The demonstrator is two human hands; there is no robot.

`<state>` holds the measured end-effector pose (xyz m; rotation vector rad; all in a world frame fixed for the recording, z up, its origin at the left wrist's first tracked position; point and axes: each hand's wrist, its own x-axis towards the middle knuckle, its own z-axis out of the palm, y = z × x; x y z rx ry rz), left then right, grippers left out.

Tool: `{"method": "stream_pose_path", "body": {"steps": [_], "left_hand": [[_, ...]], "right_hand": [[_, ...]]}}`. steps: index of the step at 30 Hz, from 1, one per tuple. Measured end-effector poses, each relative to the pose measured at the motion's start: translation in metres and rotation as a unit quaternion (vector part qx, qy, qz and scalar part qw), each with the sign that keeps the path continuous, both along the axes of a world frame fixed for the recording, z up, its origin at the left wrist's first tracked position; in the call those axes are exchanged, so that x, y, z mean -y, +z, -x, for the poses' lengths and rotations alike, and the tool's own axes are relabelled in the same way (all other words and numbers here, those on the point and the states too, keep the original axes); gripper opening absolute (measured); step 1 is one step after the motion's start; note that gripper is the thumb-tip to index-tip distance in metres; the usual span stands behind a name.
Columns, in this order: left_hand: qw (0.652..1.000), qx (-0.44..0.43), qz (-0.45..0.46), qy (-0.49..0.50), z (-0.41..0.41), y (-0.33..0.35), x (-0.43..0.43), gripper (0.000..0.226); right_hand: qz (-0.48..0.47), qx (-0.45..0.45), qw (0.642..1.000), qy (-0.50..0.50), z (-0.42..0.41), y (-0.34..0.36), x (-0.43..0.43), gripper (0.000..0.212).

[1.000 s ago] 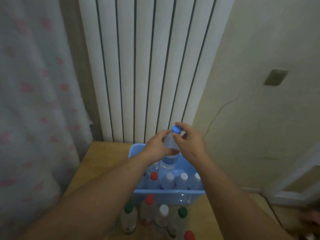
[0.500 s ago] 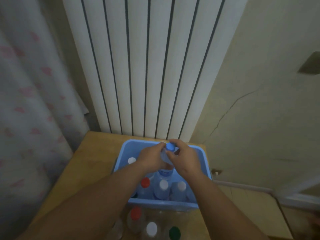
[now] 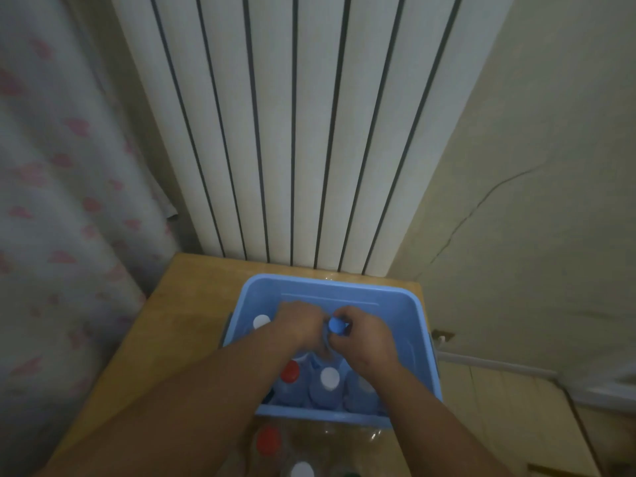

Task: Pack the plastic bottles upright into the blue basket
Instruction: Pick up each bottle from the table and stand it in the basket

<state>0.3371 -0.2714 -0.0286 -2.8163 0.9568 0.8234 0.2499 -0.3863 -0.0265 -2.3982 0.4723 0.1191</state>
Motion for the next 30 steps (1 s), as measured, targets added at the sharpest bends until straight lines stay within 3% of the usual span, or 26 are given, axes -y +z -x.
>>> {"method": "stream_pose_path", "body": {"steps": [5,16,23,30], "left_hand": [[0.998,0.009,-0.060,-0.004,0.000,-0.008,0.000,0.060],[0.997,0.053,-0.051,-0.016,0.005,-0.010,-0.005,0.048],[0.996,0.055,-0.057,-0.033,0.011,-0.001,-0.011,0.051],[0.997,0.079,0.005,-0.003,0.023,0.017,-0.026,0.054]], "right_hand": [[0.015,-0.034,0.998,0.042,-0.003,-0.009,-0.003,0.033],[-0.023,-0.019,0.998,0.050,-0.001,-0.020,-0.005,0.027],[-0.011,-0.045,0.998,0.036,0.006,-0.010,0.004,0.055],[-0.003,-0.002,1.000,0.005,0.019,0.006,-0.002,0.039]]}}
